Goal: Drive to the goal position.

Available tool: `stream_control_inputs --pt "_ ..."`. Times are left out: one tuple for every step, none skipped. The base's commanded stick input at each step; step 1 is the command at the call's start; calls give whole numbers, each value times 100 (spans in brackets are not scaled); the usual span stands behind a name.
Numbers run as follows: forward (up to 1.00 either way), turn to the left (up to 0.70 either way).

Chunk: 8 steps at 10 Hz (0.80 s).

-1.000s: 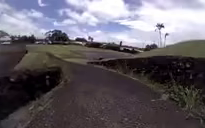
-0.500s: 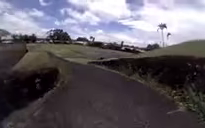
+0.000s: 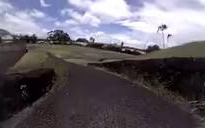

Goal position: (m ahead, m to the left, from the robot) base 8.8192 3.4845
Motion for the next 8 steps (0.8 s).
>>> stream_control_inputs --pt "70 27" --pt "70 21" --pt "70 6" --pt "70 0" --pt "70 0" --pt "70 0" --pt "70 0" --pt "70 6"
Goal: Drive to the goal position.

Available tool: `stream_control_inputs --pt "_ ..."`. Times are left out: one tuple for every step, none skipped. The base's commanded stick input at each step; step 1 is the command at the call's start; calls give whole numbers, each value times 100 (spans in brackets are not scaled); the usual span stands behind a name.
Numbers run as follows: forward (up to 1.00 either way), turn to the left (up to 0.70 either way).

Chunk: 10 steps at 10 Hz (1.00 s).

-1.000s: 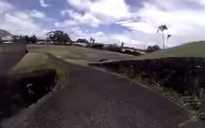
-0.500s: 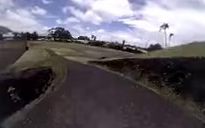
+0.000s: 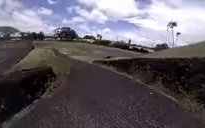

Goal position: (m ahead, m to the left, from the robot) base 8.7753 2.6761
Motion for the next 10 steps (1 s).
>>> stream_control_inputs --pt "70 33" --pt "70 4" --pt "70 0" --pt "70 7" --pt "70 35" --pt "70 35" --pt "70 35" --pt "70 1" --pt "70 0" --pt "70 0"
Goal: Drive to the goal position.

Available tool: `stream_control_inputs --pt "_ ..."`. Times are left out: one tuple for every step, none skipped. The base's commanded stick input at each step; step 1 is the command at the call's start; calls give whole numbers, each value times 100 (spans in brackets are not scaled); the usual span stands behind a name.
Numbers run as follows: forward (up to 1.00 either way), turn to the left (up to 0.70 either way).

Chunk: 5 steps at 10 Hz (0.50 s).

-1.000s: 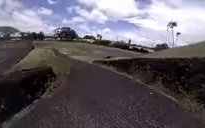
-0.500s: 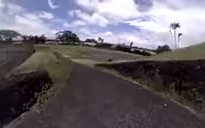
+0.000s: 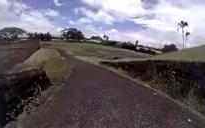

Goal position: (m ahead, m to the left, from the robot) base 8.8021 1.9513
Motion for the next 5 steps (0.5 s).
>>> stream_control_inputs --pt "70 0" --pt "70 0" --pt "70 0" --pt "70 0" --pt "70 0"
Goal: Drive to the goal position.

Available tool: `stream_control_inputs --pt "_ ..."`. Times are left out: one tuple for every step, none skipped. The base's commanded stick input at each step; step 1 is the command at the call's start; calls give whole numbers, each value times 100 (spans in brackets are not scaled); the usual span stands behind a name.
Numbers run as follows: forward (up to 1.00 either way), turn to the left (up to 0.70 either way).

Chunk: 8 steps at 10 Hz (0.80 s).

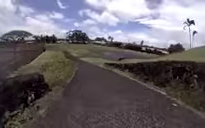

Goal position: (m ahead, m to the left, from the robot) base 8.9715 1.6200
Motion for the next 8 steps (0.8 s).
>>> stream_control_inputs --pt "70 0" --pt "70 0" --pt "70 0" --pt "70 0" --pt "70 0" --pt "70 0" --pt "70 0" --pt "70 0"
